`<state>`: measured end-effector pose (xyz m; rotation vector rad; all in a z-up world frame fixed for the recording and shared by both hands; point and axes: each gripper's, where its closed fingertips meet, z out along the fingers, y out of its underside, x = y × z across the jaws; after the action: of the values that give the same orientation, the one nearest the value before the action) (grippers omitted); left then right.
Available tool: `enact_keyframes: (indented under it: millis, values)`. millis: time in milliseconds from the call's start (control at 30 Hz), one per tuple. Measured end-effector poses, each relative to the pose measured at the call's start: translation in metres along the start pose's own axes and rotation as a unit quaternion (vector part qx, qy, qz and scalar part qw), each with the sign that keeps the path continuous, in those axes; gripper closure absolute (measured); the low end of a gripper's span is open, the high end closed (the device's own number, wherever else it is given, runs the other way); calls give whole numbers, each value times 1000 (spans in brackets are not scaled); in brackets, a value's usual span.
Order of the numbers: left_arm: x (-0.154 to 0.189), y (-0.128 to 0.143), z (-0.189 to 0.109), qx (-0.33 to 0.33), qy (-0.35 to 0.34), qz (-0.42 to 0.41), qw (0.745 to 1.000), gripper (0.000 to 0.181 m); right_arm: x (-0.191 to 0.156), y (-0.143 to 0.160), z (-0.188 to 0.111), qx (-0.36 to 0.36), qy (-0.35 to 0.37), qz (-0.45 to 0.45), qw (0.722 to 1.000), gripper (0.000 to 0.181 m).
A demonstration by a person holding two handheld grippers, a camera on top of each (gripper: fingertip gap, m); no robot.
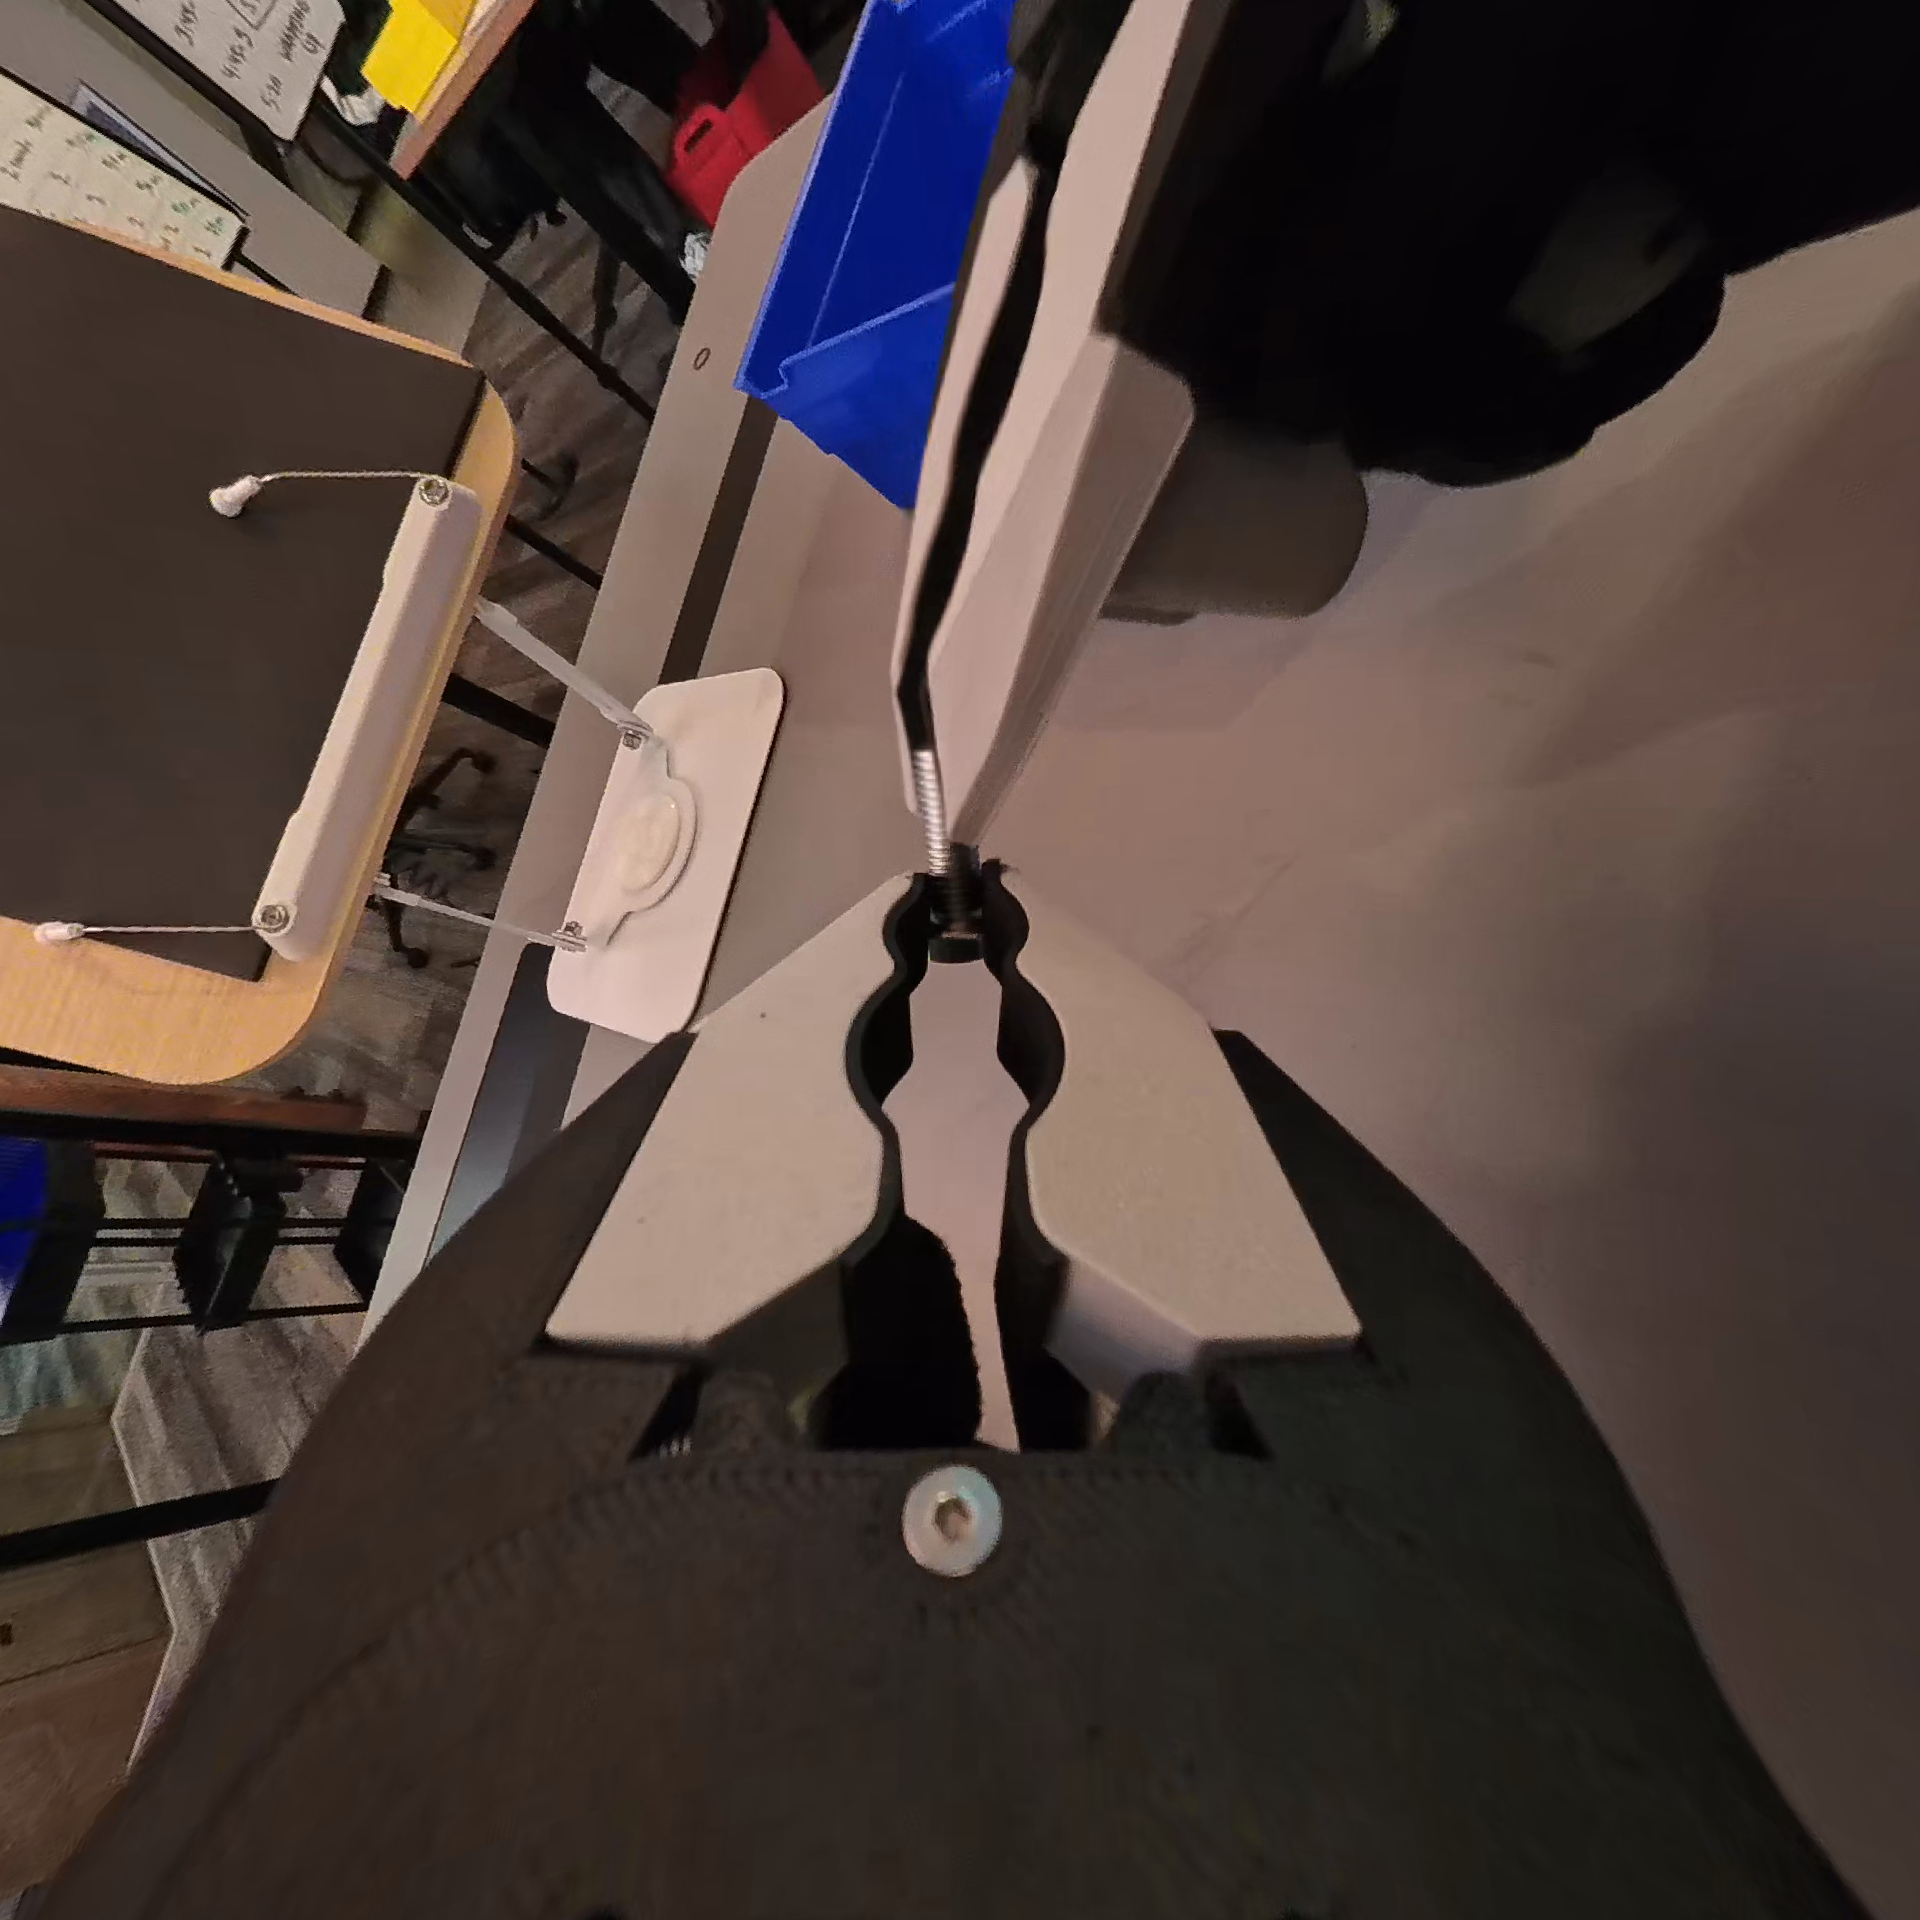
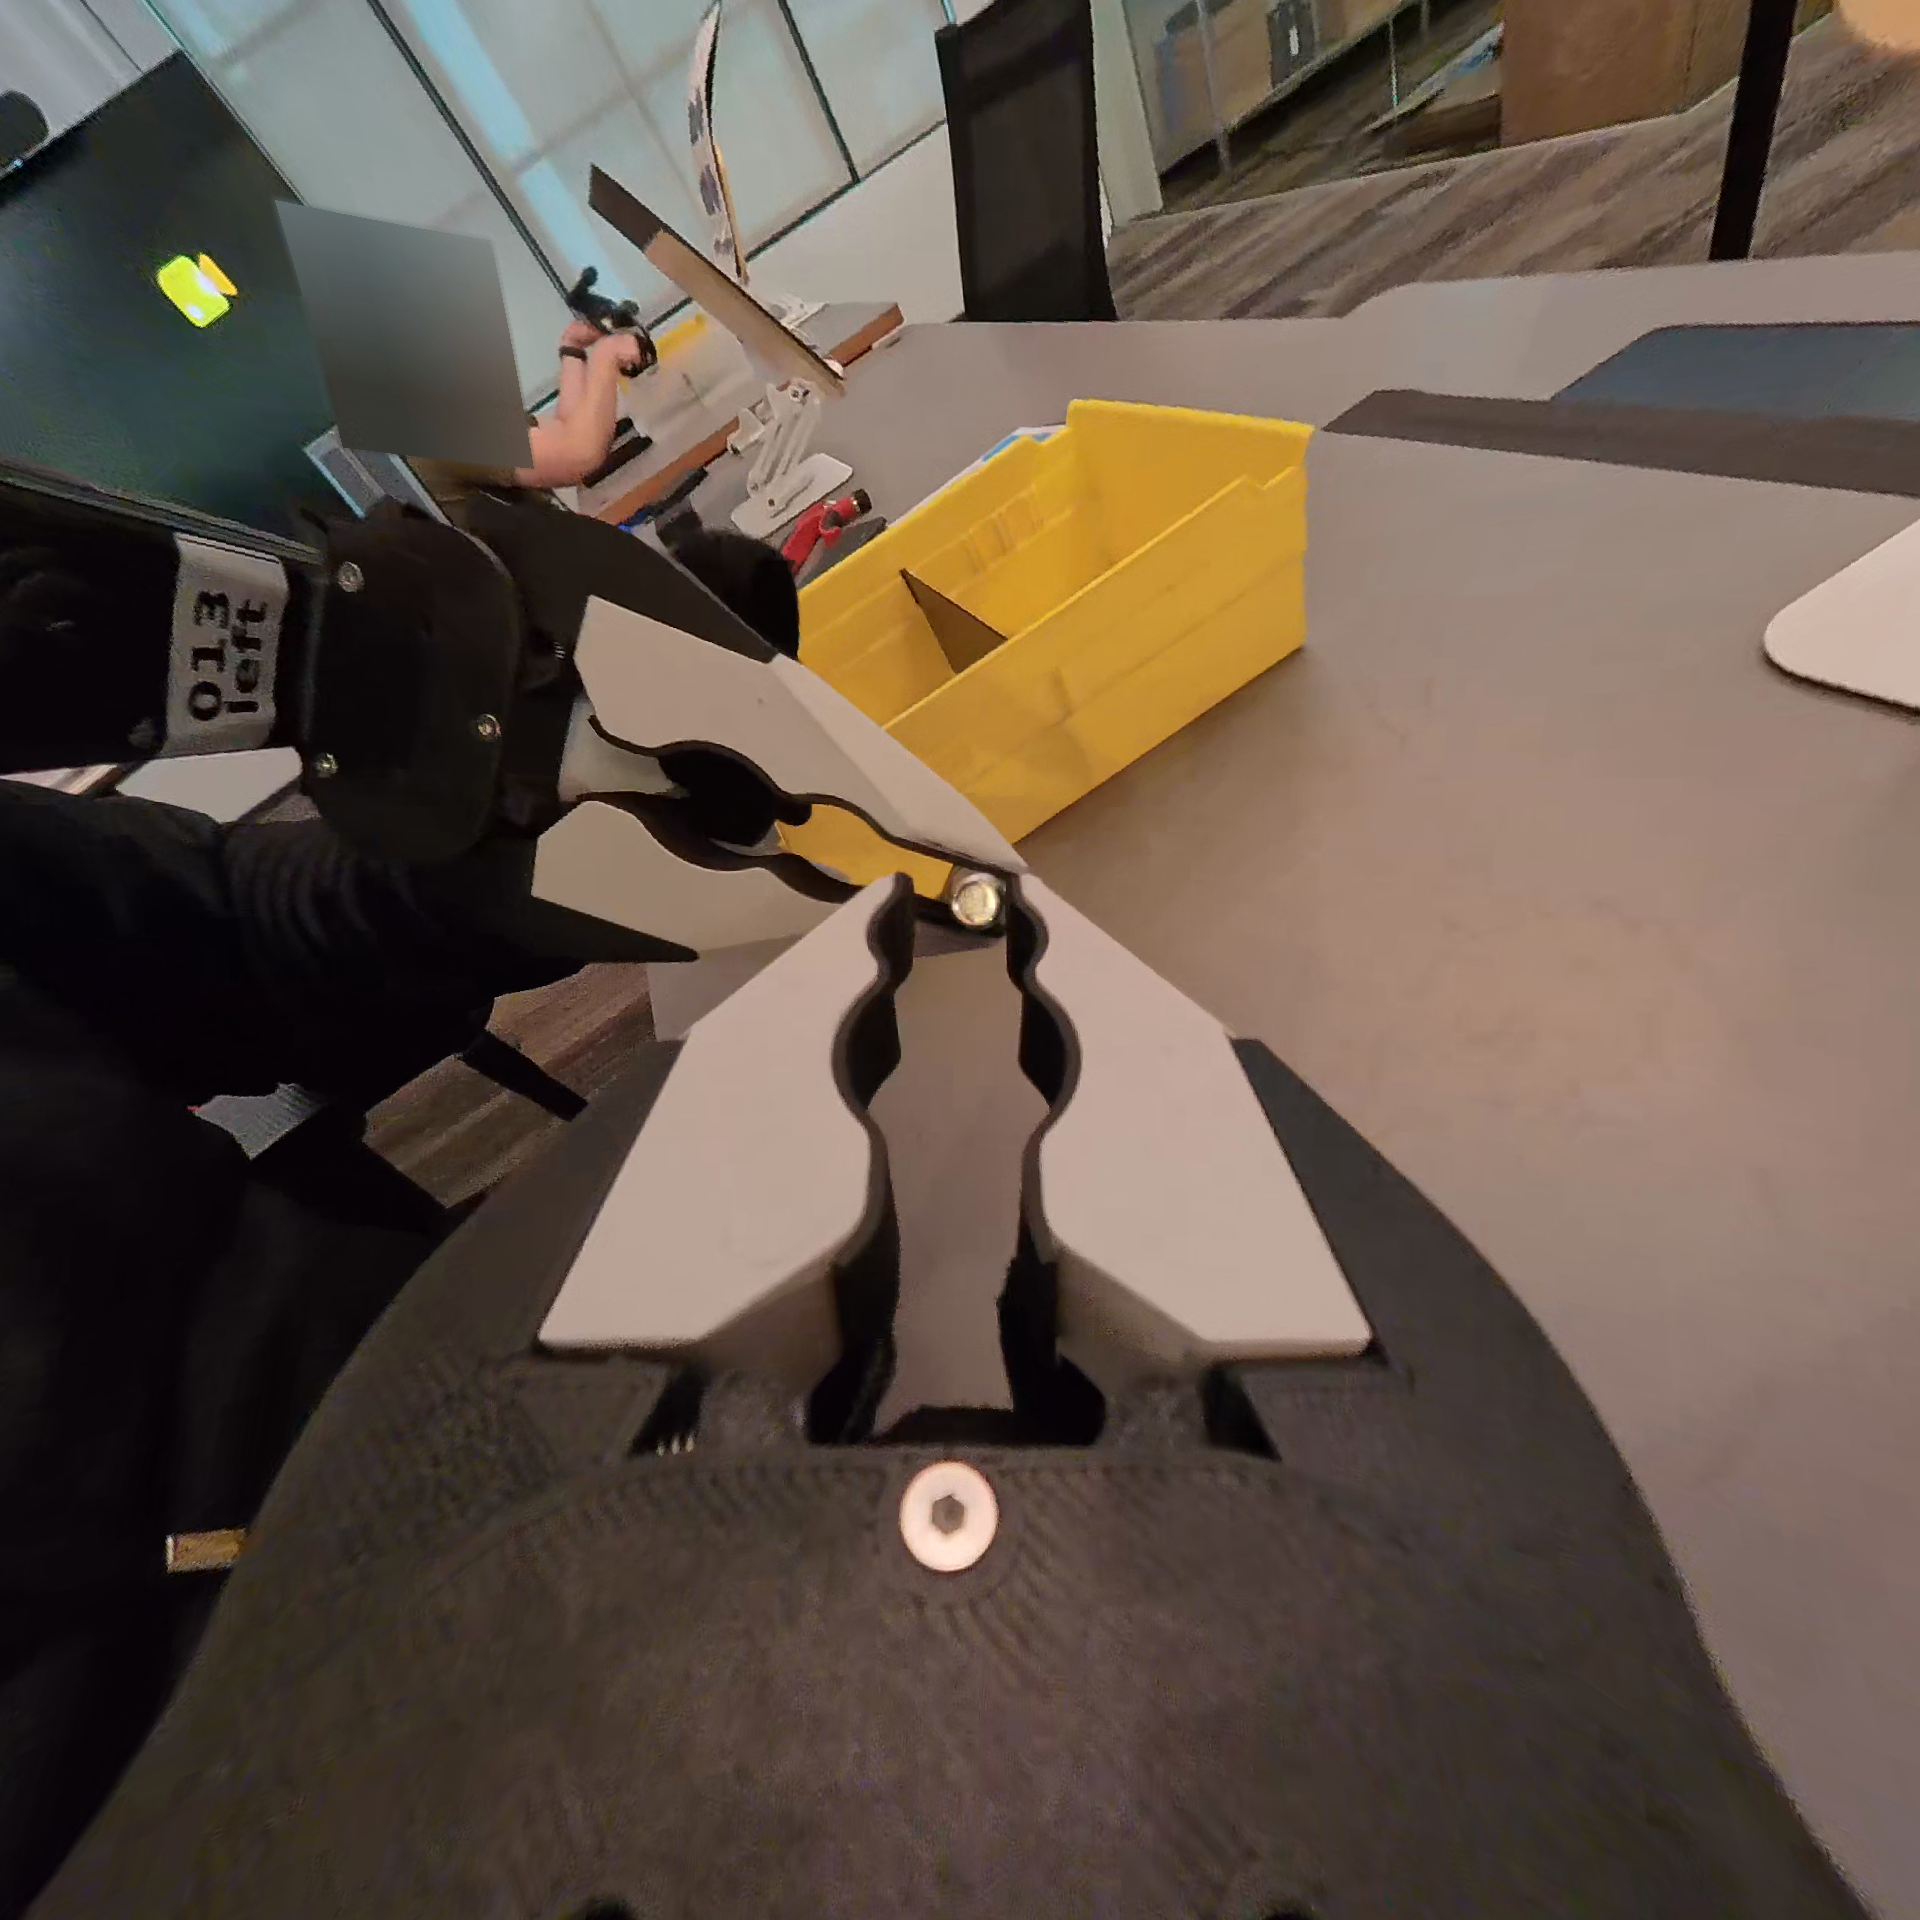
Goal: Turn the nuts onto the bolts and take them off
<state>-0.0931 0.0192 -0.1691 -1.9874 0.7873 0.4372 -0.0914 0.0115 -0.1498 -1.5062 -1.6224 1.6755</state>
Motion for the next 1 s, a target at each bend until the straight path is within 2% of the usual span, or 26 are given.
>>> enact_keyframes:
  millis: [100, 333, 433, 500, 567, 733, 833, 1000]
  values:
    - [1, 0, 1, 2, 0, 3, 1000, 174, 4, 3, 0, 0, 2, 0, 1000, 173]
    - [2, -5, 0, 23, 30, -12, 999, 168, 7, 1, -6, -6, 2, -13, 1000, 173]
    - [-3, 10, -4, -11, 53, -25, 998, 164, 22, 9, -10, -29, 40, -39, 998, 173]
    - [-9, 28, -5, -43, 57, -27, 997, 164, 39, 18, -15, -58, 74, -58, 994, 173]
    - [-14, 42, -10, -69, 63, -27, 995, 168, 49, 42, -15, -127, 79, -55, 987, 173]
    - [-43, 58, -28, -92, 41, -47, 994, 169, 72, 106, -11, -284, 124, -119, 943, 173]
    - [-51, 71, -35, -118, 41, -59, 990, 166, 72, 125, -6, -324, 119, -128, 930, 173]
    - [-60, 83, -44, -138, 32, -63, 988, 165, 74, 129, -1, -337, 126, -142, 922, 172]
